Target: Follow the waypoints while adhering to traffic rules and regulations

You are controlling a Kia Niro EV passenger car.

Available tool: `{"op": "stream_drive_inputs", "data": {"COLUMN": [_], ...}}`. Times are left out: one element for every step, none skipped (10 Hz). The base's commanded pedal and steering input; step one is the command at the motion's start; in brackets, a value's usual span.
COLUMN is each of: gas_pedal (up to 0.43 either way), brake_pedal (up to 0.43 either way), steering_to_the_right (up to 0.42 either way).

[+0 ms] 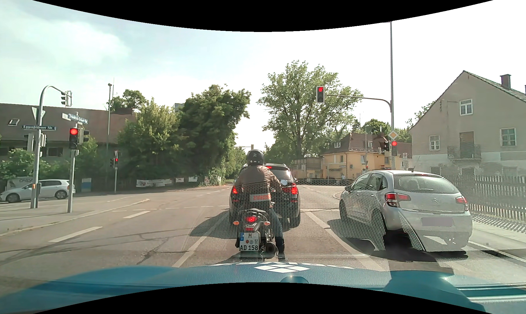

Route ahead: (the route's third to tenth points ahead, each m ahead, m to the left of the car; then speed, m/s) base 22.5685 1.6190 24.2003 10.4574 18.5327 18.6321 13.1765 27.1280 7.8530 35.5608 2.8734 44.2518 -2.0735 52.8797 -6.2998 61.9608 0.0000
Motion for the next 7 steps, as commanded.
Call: {"op": "stream_drive_inputs", "data": {"gas_pedal": [0.000, 0.000, 0.000, 0.000, 0.000, 0.000, 0.000], "brake_pedal": [0.317, 0.317, 0.317, 0.317, 0.317, 0.317, 0.317], "steering_to_the_right": [-0.010, -0.011, -0.011, -0.011, -0.011, -0.011, -0.011]}}
